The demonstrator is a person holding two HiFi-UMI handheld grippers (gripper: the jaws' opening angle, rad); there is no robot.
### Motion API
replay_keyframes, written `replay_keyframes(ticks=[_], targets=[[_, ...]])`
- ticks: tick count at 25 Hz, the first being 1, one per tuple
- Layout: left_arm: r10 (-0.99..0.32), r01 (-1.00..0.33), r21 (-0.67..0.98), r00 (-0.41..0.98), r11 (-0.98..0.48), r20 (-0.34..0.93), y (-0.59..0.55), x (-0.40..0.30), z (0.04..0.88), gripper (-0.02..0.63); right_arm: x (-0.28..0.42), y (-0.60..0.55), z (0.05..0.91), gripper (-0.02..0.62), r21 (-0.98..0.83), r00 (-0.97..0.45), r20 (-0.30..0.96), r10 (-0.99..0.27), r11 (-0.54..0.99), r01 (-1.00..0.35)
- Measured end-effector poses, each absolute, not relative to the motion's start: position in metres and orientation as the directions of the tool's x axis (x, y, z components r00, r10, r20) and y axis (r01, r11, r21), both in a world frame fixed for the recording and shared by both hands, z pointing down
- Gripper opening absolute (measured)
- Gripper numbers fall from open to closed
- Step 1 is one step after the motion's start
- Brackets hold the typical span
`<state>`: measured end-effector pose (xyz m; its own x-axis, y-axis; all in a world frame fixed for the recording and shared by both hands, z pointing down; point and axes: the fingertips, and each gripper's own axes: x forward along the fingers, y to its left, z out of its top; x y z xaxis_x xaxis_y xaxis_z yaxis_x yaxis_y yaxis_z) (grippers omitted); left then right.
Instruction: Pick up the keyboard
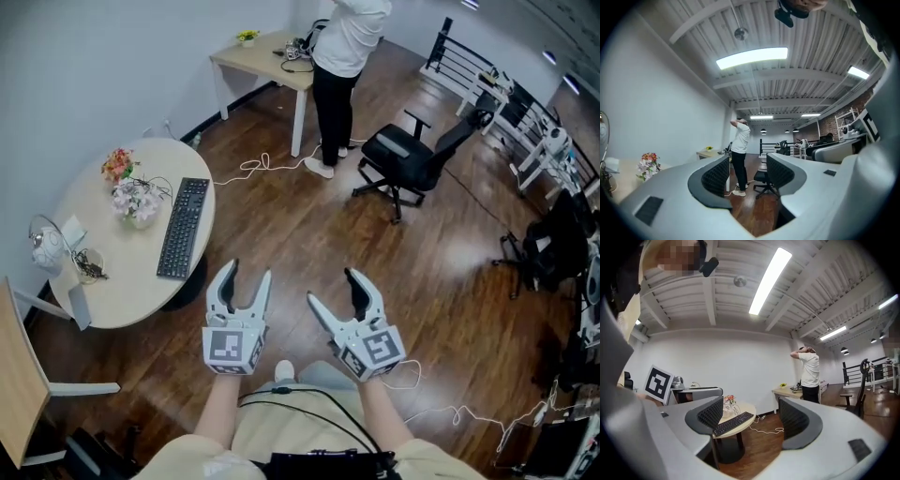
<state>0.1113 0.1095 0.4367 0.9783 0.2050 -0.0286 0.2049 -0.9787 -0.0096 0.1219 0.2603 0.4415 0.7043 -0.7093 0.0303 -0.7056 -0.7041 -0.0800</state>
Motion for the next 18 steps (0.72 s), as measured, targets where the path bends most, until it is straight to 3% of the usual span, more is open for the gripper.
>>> replay_keyframes(ticks=[4,9,18], targets=[[0.188,0.188,0.006,0.982,-0.982,0.006,0.09,0.147,0.455,0.235,0.179,0.248,0.459,0.383,-0.099,0.712,0.083,-0.697,-0.717,-0.69],[0.078,0.077,0.027,0.997,-0.997,0.026,0.064,0.203,0.451,0.235,0.264,0.212,0.459,0.383,-0.122,0.634,0.059,-0.771,-0.636,-0.762],[-0.342,-0.342,0.016,0.94,-0.939,-0.002,-0.078,0.288,0.43,0.236,0.424,0.035,0.436,0.383,-0.097,0.254,-0.004,-0.967,-0.252,-0.963]])
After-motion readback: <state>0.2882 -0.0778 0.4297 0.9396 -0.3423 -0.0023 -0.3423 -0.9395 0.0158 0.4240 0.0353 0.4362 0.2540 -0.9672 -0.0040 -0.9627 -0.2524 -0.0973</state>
